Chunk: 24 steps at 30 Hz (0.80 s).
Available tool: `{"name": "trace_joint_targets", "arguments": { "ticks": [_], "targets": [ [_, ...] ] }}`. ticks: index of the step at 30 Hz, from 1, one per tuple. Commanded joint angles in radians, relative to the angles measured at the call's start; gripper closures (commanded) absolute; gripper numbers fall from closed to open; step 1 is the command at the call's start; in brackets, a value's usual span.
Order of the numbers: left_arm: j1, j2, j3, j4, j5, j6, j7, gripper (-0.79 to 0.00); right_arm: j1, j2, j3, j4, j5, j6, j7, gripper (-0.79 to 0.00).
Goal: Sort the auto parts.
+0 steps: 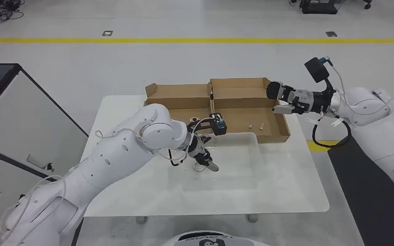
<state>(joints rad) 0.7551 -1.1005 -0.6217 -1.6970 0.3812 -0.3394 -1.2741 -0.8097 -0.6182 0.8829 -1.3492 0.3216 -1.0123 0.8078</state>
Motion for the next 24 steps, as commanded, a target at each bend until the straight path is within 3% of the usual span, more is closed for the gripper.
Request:
{"name": "trace_joint_targets", "arguments": {
  "ticks": [1, 11, 24],
  "targets": [
    [0.001, 0.001, -0.002, -0.002, 0.001, -0.001, 0.000, -0.785, 0.000, 0.000, 0.000, 0.000, 0.000, 0.000, 0.000, -0.785],
    [-0.006, -0.008, 0.049, 0.005, 0.103, -0.007, -0.029, -0.785, 0.000, 0.000, 0.000, 0.000, 0.000, 0.000, 0.000, -0.785],
    [-0.101, -0.070, 0.178, 0.101, 0.159, -0.109, -0.084, -0.785, 0.000, 0.000, 0.000, 0.000, 0.000, 0.000, 0.000, -0.785]
  ]
}}
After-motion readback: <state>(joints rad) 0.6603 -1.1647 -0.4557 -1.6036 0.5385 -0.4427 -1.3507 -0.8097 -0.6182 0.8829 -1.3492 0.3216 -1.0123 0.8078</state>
